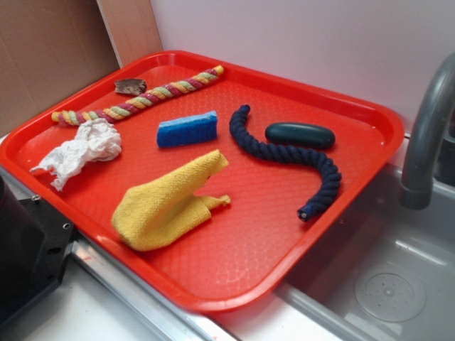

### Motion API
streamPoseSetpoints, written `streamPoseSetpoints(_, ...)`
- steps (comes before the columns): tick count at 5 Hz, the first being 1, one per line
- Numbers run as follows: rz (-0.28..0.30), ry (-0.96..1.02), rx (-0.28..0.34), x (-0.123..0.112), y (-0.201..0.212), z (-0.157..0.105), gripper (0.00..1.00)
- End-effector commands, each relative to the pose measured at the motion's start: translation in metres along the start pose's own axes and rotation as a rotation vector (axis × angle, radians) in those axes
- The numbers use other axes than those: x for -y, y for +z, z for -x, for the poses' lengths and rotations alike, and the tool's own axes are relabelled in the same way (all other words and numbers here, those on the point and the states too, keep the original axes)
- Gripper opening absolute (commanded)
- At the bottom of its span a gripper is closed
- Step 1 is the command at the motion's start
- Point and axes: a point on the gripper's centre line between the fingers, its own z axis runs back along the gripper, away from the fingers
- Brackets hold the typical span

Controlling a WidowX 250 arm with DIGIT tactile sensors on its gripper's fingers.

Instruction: Grab the multicolored rope.

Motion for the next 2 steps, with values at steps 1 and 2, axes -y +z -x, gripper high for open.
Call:
streamPoseSetpoints(1,0.0,0.0,0.0,0.0,0.0,0.0,1.0)
streamPoseSetpoints(2,-0.014,-0.026,0.004,-0.025,-0.043,-0.033,1.0)
